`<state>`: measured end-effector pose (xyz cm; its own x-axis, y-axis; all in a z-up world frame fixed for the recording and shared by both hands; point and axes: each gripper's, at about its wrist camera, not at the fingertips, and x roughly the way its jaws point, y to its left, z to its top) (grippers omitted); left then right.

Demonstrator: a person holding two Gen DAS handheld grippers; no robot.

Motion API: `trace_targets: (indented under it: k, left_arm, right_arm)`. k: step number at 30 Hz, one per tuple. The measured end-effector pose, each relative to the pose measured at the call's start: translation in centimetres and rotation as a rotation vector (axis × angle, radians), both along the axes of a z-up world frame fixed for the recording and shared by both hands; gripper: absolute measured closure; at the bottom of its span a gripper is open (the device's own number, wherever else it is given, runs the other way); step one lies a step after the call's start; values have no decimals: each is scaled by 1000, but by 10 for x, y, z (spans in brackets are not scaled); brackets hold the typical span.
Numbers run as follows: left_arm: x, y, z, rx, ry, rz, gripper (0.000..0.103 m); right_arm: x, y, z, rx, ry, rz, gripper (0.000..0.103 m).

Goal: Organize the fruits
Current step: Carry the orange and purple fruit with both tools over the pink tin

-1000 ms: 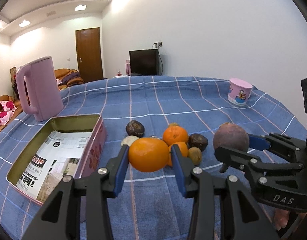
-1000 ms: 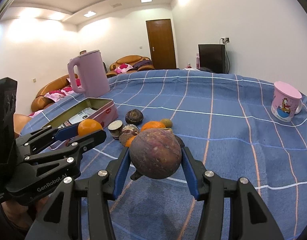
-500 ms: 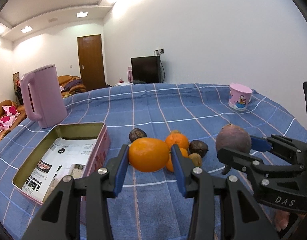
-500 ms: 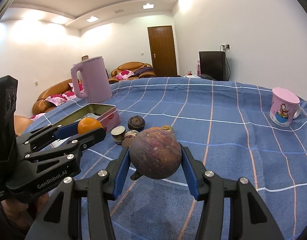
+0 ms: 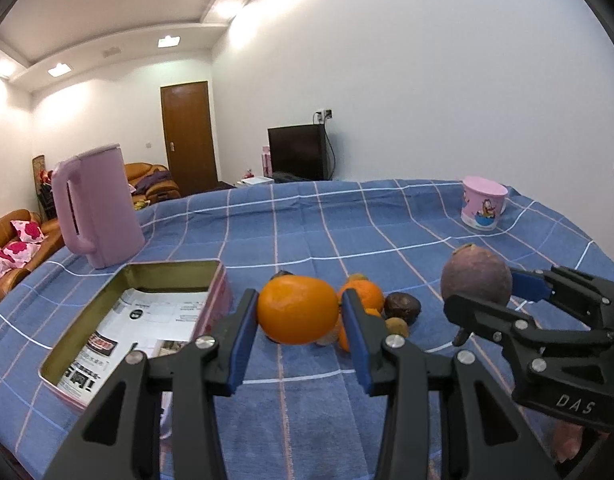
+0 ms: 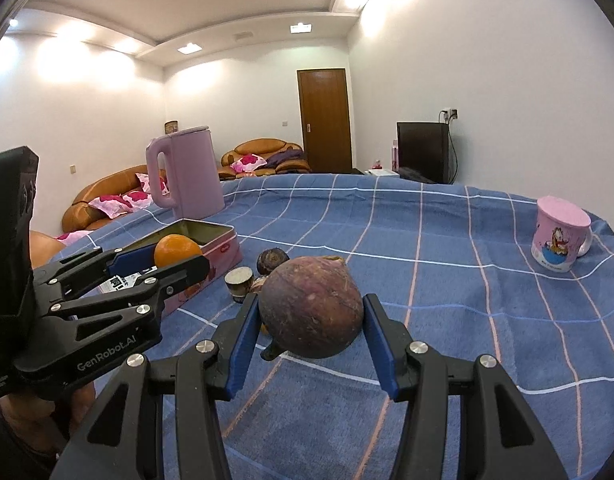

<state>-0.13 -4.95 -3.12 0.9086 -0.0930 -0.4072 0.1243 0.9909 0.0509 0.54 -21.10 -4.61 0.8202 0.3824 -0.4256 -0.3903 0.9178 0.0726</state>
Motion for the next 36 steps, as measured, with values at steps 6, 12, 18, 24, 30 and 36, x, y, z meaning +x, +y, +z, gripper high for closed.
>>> trace_targets:
  k: [6, 12, 18, 24, 30, 36]
  left_arm:
    - [0, 8, 5, 4, -6, 24, 59]
    - [4, 26, 9, -8, 2, 62, 59]
    - [10, 52, 9, -24, 19, 115, 59]
    - [15, 81, 10, -41, 27, 169, 59]
    - [24, 110, 10, -51, 49, 221, 59]
    - [31, 132, 6, -49, 70, 257, 59]
  right_arm:
    - [2, 8, 4, -11, 2, 16, 50]
    - [7, 19, 10, -17, 2, 36, 50]
    - [16, 39, 16, -35, -1, 70, 50]
    - [26, 66, 20, -49, -1, 120, 50]
    - [37, 96, 26, -69, -5, 175, 50]
    - [47, 126, 28, -87, -6, 224, 50]
